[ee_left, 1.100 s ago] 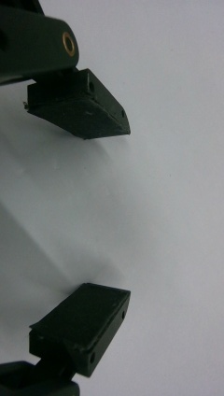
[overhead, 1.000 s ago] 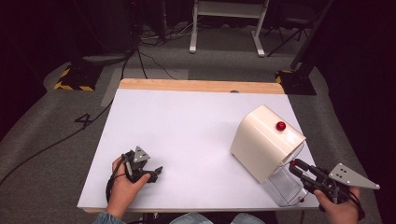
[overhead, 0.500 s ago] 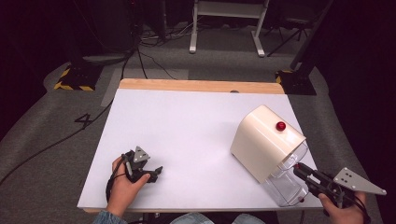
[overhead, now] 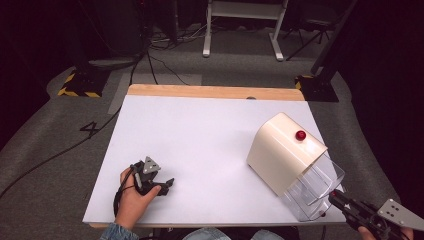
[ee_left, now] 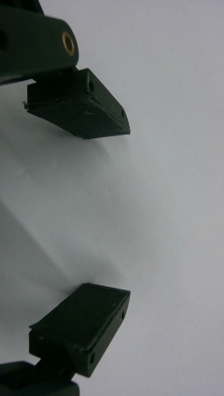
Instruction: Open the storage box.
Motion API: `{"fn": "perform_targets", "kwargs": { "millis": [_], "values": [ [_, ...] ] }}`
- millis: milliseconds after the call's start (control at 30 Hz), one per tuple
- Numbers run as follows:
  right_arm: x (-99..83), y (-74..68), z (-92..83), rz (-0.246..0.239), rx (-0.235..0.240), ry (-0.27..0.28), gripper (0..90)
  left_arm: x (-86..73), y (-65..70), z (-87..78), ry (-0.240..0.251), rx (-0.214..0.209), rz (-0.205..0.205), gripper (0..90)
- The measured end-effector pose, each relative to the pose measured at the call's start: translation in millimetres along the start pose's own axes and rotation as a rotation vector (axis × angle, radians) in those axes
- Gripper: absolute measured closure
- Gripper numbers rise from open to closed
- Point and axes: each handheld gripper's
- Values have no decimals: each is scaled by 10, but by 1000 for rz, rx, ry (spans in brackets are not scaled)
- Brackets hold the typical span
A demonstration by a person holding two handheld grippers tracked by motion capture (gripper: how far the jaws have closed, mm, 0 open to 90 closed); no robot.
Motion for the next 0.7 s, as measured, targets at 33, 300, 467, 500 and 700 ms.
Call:
{"fn": "perform_targets", "kwargs": {
  "millis": [33, 300, 467, 500, 700],
  "values": [
    [-9, 0, -17, 2, -1, 0, 741, 0, 0, 0, 0, 0, 0, 185],
    [-59, -26, -137, 9, -8, -11, 740, -1, -1, 0, 1, -1, -1, 185],
    [-93, -19, -163, 13, -11, -23, 738, -2, 0, -1, 1, -1, 0, 185],
    [-116, -9, -175, 17, -15, -32, 738, -2, -1, -2, 0, 0, 3, 185],
    [-188, 23, -174, 41, -11, -60, 738, -2, -2, -2, 0, -1, 3, 185]
  ]
}}
Point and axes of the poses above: each handheld gripper's, and its own axes: z roughly forward along the jaws, x roughly out of its top, y roughly to its right, and after that the axes turned 7 degrees about -z, right-handed
